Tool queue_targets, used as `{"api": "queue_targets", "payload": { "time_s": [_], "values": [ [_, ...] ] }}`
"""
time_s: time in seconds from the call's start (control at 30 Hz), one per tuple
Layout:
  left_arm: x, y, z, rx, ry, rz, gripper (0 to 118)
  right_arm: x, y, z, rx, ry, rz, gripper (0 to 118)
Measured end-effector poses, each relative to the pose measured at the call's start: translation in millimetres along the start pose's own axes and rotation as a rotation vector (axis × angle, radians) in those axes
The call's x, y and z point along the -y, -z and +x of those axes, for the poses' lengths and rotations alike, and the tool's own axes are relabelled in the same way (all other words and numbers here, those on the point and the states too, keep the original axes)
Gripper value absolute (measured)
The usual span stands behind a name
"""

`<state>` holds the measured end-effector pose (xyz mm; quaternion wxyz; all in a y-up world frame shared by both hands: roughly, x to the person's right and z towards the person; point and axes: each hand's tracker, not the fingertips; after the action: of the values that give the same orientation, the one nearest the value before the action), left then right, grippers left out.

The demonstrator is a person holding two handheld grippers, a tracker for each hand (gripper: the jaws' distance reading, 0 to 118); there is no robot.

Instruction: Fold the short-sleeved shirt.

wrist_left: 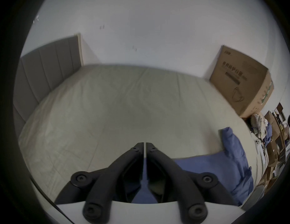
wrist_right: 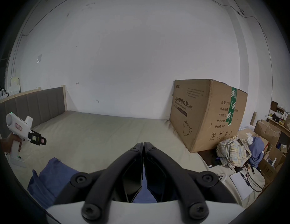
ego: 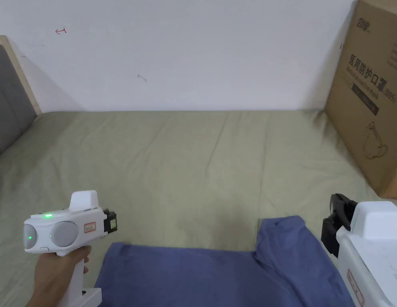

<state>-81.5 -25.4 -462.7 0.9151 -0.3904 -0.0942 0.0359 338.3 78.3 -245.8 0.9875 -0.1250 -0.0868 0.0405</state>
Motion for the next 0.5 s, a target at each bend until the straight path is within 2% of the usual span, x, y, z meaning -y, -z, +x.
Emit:
{"api": "queue_targets", "payload": {
  "time_s": [0.07, 0.1, 0.13, 0.43, 0.5],
  "values": [
    [-1, 33, -12, -0.033, -0.052, -0.109, 66, 5, 12, -1, 0.004, -0.007, -0.020, 1],
    [3, 48, -17, -0.042, -0.088, -0.150, 82, 7, 18, -1, 0.008, -0.011, -0.029, 1],
    [5, 62, -22, -0.049, -0.106, -0.187, 93, 10, 24, -1, 0.014, -0.014, -0.040, 1],
    [34, 120, -26, -0.123, -0.035, -0.279, 91, 36, 57, -2, 0.023, -0.026, -0.123, 1],
    [38, 126, -25, -0.137, -0.025, -0.302, 76, 39, 61, -2, 0.020, -0.028, -0.135, 1]
  ]
}}
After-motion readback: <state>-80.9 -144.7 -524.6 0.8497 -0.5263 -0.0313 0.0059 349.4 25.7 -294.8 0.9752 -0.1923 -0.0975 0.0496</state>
